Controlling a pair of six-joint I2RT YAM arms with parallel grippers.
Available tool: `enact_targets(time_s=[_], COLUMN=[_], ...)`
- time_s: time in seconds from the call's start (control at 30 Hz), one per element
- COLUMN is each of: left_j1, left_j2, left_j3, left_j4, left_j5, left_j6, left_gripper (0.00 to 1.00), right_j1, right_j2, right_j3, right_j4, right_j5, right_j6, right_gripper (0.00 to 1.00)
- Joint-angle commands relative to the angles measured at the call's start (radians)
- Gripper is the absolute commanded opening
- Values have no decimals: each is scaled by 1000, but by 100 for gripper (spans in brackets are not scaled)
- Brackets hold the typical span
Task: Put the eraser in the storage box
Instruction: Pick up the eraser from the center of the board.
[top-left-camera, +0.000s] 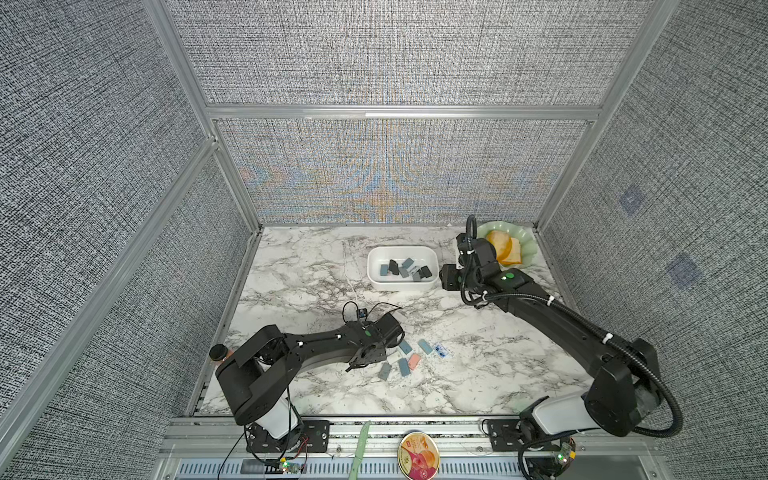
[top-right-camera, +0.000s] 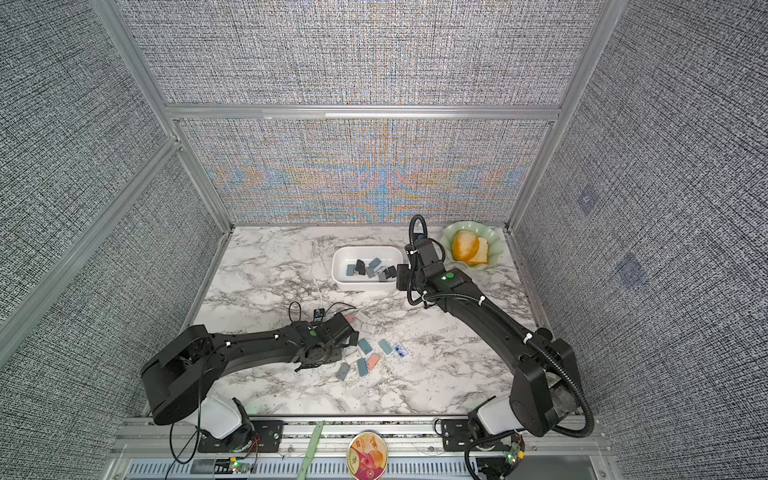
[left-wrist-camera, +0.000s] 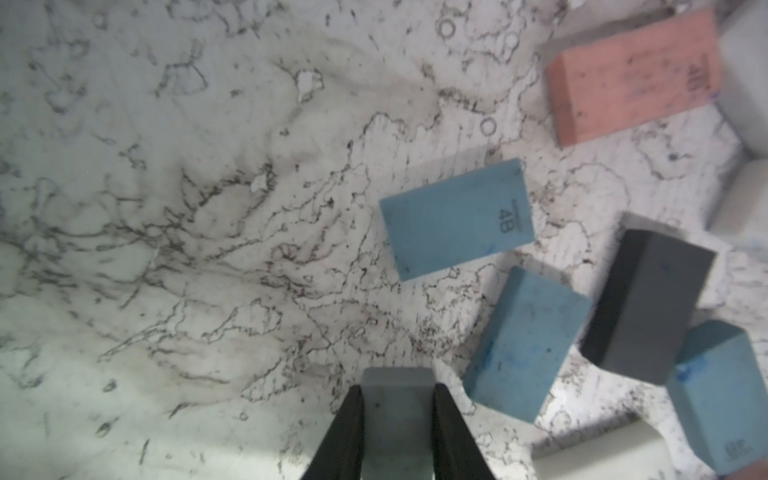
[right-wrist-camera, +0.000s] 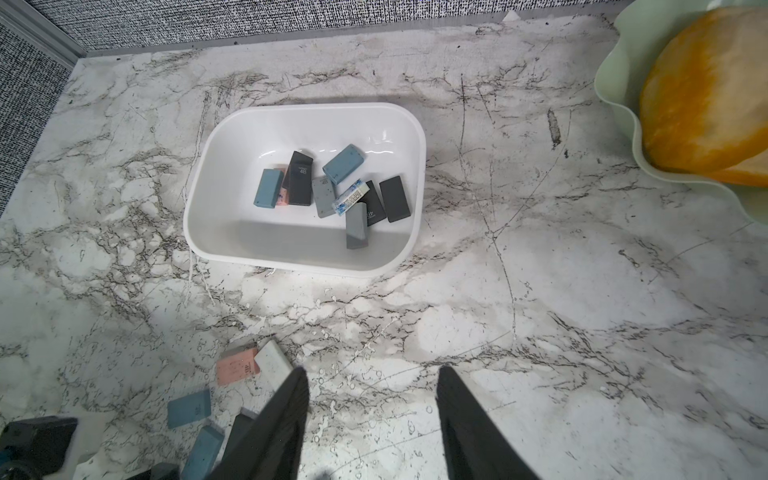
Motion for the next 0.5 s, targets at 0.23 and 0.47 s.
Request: enact_targets(time_s=[0.23, 0.47], left_j1=[1, 1], left_j2=[-4, -60], left_j3=[8, 54], left_j4=[-56, -106], left_j5=[105, 72], left_j6=[2, 7], left_gripper=[25, 25], right_j1=[-2, -5], right_j2=[-12, -16], right_j3=[-2, -6], right_j4=[6, 2], right_j5=[16, 19], right_j6=[5, 6], right_gripper=[54, 53])
